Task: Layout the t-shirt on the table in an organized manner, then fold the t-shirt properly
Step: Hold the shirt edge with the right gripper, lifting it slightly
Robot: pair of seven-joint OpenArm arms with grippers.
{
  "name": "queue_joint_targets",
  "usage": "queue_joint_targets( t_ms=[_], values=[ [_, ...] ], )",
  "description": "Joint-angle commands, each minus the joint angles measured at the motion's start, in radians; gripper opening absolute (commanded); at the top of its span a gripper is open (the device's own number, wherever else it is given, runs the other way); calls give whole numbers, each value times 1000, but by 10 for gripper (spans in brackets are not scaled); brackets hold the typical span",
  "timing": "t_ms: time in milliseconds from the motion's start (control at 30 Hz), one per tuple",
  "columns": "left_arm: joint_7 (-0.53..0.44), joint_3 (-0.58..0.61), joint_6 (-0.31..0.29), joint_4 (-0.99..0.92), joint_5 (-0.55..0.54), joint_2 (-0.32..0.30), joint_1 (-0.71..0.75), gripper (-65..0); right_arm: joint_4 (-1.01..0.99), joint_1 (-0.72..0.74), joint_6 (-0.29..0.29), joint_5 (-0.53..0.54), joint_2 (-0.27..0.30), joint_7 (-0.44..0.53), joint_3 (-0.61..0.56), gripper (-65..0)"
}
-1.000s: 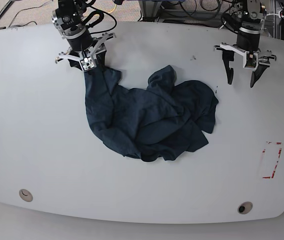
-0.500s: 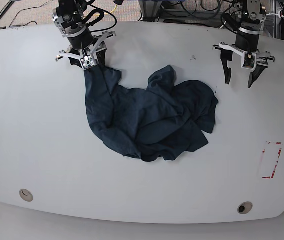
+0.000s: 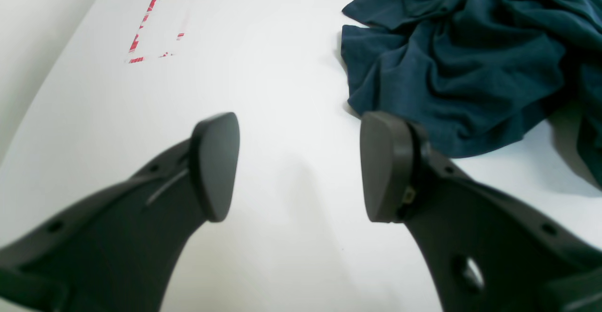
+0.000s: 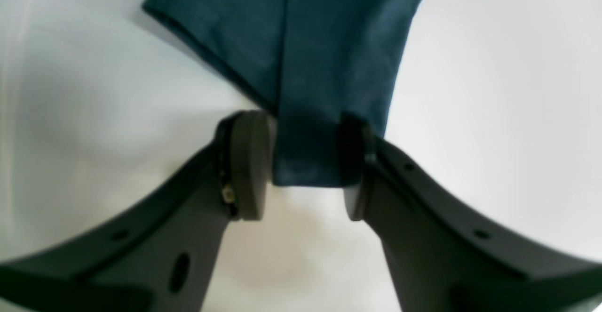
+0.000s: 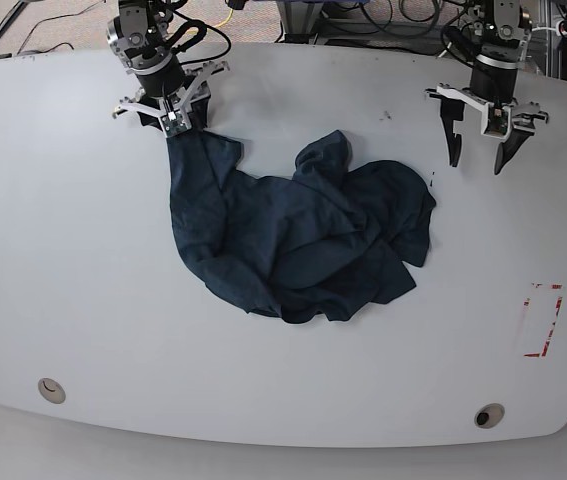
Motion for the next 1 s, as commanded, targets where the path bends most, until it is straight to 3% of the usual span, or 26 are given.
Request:
queue_joint_targets(
  t_ms=[0, 300, 600, 967],
  values=[
    [-27, 0, 6, 16, -8, -9, 3, -271, 11, -2, -1, -8, 8, 1, 5, -404],
    [-27, 18, 6, 16, -5, -9, 3, -271, 14, 1, -3, -20, 10, 1, 5, -406],
    [-27, 24, 6, 16, -5, -9, 2, -271, 14, 18, -3, -180, 2, 1, 6, -411],
    [-27, 24, 6, 5, -5, -9, -17, -271, 16, 22, -3, -189, 3, 1, 44, -411]
  ],
)
